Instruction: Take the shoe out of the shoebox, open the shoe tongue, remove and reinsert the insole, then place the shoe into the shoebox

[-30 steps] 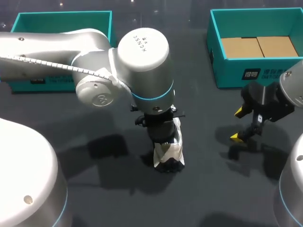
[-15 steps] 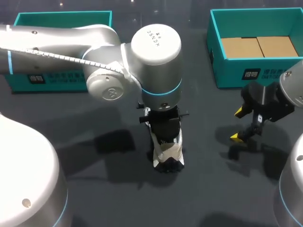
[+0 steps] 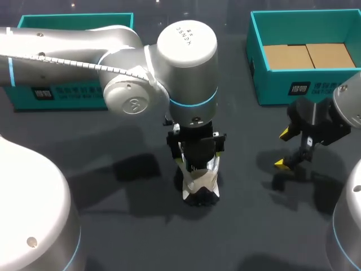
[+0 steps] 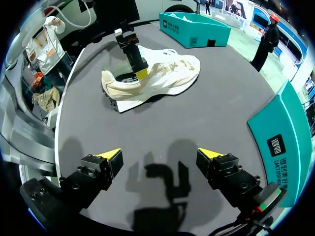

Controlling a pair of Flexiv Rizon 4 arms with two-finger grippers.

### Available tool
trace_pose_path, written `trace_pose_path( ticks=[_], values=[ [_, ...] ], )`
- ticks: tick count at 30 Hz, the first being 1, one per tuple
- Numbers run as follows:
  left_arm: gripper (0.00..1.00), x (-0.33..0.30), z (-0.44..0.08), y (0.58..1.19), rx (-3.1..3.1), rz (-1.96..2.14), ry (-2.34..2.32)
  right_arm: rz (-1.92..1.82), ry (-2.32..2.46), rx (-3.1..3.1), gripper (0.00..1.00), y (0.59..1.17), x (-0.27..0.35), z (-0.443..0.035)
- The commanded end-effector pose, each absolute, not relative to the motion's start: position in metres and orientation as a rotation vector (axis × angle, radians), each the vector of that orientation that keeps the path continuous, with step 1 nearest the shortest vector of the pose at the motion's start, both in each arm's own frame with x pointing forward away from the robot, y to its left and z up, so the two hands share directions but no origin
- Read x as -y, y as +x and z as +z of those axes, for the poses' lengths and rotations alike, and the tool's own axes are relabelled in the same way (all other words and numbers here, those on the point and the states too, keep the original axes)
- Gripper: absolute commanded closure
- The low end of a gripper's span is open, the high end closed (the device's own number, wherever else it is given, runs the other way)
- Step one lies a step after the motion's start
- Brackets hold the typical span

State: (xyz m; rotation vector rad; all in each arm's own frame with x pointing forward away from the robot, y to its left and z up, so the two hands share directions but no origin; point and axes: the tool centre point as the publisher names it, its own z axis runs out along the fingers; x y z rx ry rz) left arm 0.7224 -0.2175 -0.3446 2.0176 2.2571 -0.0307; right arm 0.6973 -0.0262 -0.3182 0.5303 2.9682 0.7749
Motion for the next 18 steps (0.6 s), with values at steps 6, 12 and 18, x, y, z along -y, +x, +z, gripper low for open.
trace_pose_path(
  ticks=[6,12,18],
  values=[
    [0.00,0.218,-0.342,0.740,-2.280,-0.081,2.039,0.771,0.532,-2.967,0.00,0.695,0.026,-0.318],
    [0.00,0.215,-0.341,0.749,-2.308,-0.118,2.042,0.771,0.532,-2.967,0.00,0.695,0.026,-0.318],
    [0.00,0.213,-0.342,0.757,-2.344,-0.162,2.038,0.771,0.532,-2.967,0.00,0.695,0.026,-0.318]
  ],
)
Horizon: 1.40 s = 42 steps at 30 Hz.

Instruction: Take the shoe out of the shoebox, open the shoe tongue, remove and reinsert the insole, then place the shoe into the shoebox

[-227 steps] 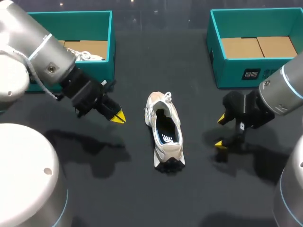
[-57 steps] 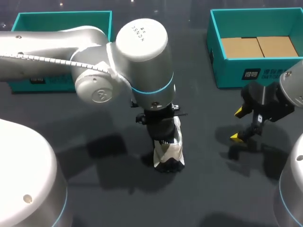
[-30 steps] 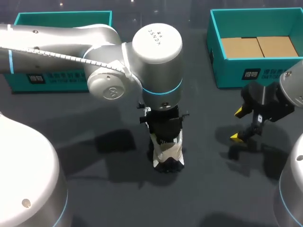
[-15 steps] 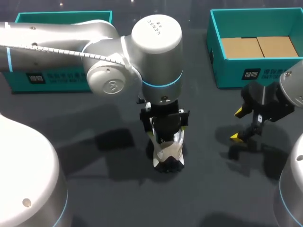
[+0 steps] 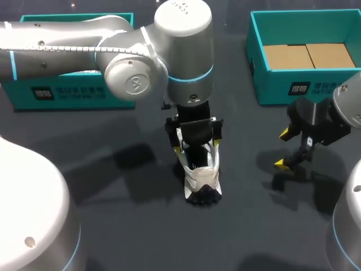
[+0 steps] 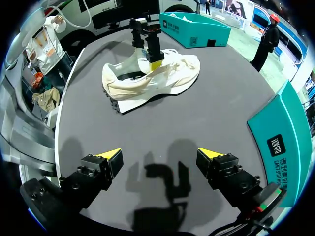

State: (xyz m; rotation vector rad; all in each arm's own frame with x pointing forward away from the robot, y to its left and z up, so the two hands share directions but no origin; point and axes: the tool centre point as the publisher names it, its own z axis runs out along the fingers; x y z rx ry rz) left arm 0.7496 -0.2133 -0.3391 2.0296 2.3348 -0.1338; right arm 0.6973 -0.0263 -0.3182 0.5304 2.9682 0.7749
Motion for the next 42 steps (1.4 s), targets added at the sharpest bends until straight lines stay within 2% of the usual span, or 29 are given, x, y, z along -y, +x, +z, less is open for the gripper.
trace_pose_path(
  ticks=[1,6,7,9,11,27,29,42],
  values=[
    [0.00,0.212,-0.342,0.757,-2.346,-0.161,2.035,0.771,0.532,-2.967,0.00,0.695,0.026,-0.318],
    [0.09,0.210,-0.338,0.765,-2.362,-0.158,2.010,0.771,0.532,-2.967,0.00,0.695,0.026,-0.318],
    [0.15,0.209,-0.336,0.767,-2.365,-0.159,2.003,0.771,0.532,-2.967,0.00,0.695,0.026,-0.318],
    [0.18,0.208,-0.333,0.772,-2.371,-0.161,1.992,0.771,0.532,-2.967,0.00,0.695,0.026,-0.318],
    [0.28,0.207,-0.330,0.776,-2.374,-0.162,1.986,0.771,0.532,-2.967,0.00,0.695,0.026,-0.318],
    [0.62,0.190,-0.284,0.802,-2.380,-0.182,1.913,0.771,0.532,-2.967,0.00,0.695,0.026,-0.318],
    [0.71,0.189,-0.278,0.800,-2.367,-0.214,1.925,0.771,0.532,-2.967,0.00,0.695,0.026,-0.318],
    [0.73,0.206,-0.290,0.764,-2.323,-0.304,2.037,0.771,0.532,-2.967,0.00,0.695,0.026,-0.318]
  ],
)
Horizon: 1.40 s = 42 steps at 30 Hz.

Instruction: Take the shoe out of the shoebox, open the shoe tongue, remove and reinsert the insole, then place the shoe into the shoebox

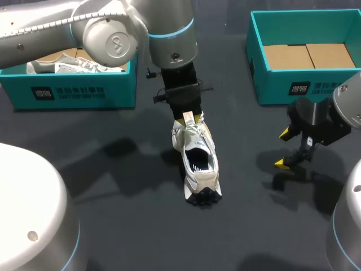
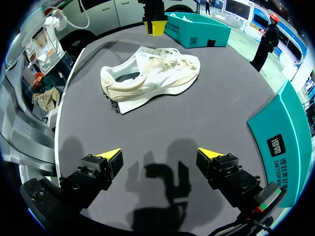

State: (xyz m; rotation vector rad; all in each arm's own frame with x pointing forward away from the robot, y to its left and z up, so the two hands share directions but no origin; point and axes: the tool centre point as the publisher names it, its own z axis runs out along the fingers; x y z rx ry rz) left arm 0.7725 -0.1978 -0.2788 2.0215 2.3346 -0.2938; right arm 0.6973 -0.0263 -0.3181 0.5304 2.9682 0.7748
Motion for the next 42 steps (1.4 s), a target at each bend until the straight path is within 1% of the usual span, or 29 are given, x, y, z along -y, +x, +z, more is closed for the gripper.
trace_pose_path(
  ticks=[1,4,7,9,12,20,22,27,29,32,35,39,40,42],
  values=[
    [0.73,0.208,-0.294,0.760,-2.319,-0.324,2.052,0.771,0.532,-2.967,0.00,0.695,0.026,-0.318],
    [0.76,0.214,-0.309,0.749,-2.321,-0.356,2.085,0.771,0.532,-2.967,0.00,0.695,0.026,-0.318],
    [0.81,0.218,-0.326,0.740,-2.334,-0.372,2.104,0.771,0.532,-2.967,0.00,0.695,0.026,-0.318],
    [0.82,0.219,-0.334,0.736,-2.345,-0.390,2.121,0.771,0.532,-2.967,0.00,0.695,0.026,-0.318],
    [0.82,0.218,-0.338,0.734,-2.350,-0.404,2.132,0.771,0.532,-2.967,0.00,0.695,0.026,-0.318],
    [0.82,0.213,-0.310,0.735,-2.285,-0.383,2.093,0.771,0.532,-2.967,0.00,0.695,0.026,-0.318],
    [0.82,0.216,-0.315,0.735,-2.290,-0.367,2.090,0.771,0.532,-2.967,0.00,0.695,0.026,-0.318],
    [0.81,0.223,-0.347,0.728,-2.341,-0.309,2.118,0.771,0.532,-2.967,0.00,0.695,0.026,-0.318],
    [0.81,0.221,-0.351,0.723,-2.342,-0.319,2.133,0.771,0.532,-2.967,0.00,0.695,0.026,-0.318],
    [0.81,0.216,-0.344,0.717,-2.331,-0.340,2.131,0.771,0.532,-2.967,0.00,0.695,0.026,-0.318],
    [0.79,0.211,-0.327,0.716,-2.293,-0.344,2.116,0.771,0.532,-2.967,0.00,0.695,0.026,-0.318],
    [0.75,0.203,-0.297,0.714,-2.242,-0.355,2.090,0.771,0.532,-2.967,0.00,0.695,0.026,-0.318],
    [0.72,0.200,-0.286,0.713,-2.236,-0.367,2.080,0.771,0.532,-2.967,0.00,0.695,0.026,-0.318],
    [0.70,0.198,-0.273,0.714,-2.244,-0.373,2.063,0.771,0.532,-2.967,0.00,0.695,0.026,-0.318]
  ],
)
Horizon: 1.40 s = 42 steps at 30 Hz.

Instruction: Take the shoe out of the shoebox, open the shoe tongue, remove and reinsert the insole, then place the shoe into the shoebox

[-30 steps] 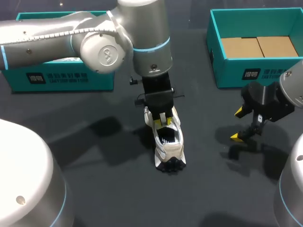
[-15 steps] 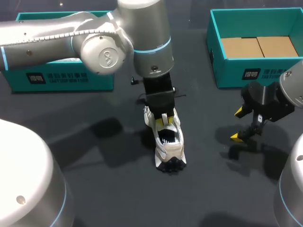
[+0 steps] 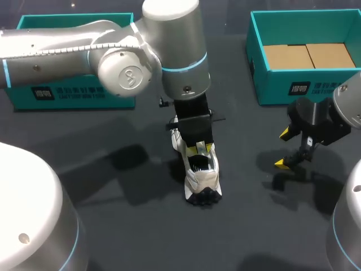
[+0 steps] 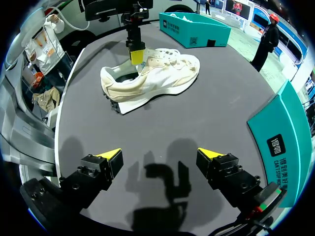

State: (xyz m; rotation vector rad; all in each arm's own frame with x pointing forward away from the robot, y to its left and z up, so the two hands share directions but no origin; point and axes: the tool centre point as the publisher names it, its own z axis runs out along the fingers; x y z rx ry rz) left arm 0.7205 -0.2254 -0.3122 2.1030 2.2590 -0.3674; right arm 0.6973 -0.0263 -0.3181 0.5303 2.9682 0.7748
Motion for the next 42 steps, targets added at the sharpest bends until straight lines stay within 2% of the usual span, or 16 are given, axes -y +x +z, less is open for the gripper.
trace_pose_path(
  ticks=[1,2,3,4,5,18,21,23,25,38,42],
  values=[
    [0.69,0.197,-0.267,0.714,-2.264,-0.381,2.049,0.771,0.532,-2.967,0.00,0.695,0.026,-0.318],
    [0.66,0.196,-0.262,0.714,-2.285,-0.380,2.028,0.771,0.532,-2.967,0.00,0.695,0.026,-0.318],
    [0.53,0.196,-0.257,0.713,-2.323,-0.397,2.020,0.771,0.532,-2.967,0.00,0.695,0.026,-0.318],
    [0.17,0.196,-0.252,0.712,-2.365,-0.424,1.995,0.771,0.532,-2.967,0.00,0.695,0.026,-0.318],
    [0.00,0.195,-0.247,0.711,-2.410,-0.439,1.971,0.771,0.532,-2.967,0.00,0.695,0.026,-0.318],
    [0.00,0.193,-0.238,0.708,-2.429,-0.366,1.940,0.771,0.532,-2.967,0.00,0.695,0.026,-0.318],
    [0.00,0.186,-0.240,0.702,-2.712,-0.384,1.621,0.771,0.532,-2.967,0.00,0.695,0.026,-0.318],
    [0.00,0.189,-0.240,0.699,-2.990,-0.194,1.107,0.771,0.532,-2.967,0.00,0.695,0.026,-0.318],
    [0.00,0.183,-0.235,0.695,-2.928,-0.006,0.562,0.771,0.532,-2.967,0.00,0.695,0.026,-0.318],
    [0.00,0.185,-0.244,0.679,-3.015,-0.058,0.487,0.771,0.532,-2.967,0.00,0.695,0.026,-0.318],
    [0.00,0.193,-0.245,0.654,-3.077,-0.025,0.212,0.771,0.532,-2.967,0.00,0.695,0.026,-0.318]
  ],
)
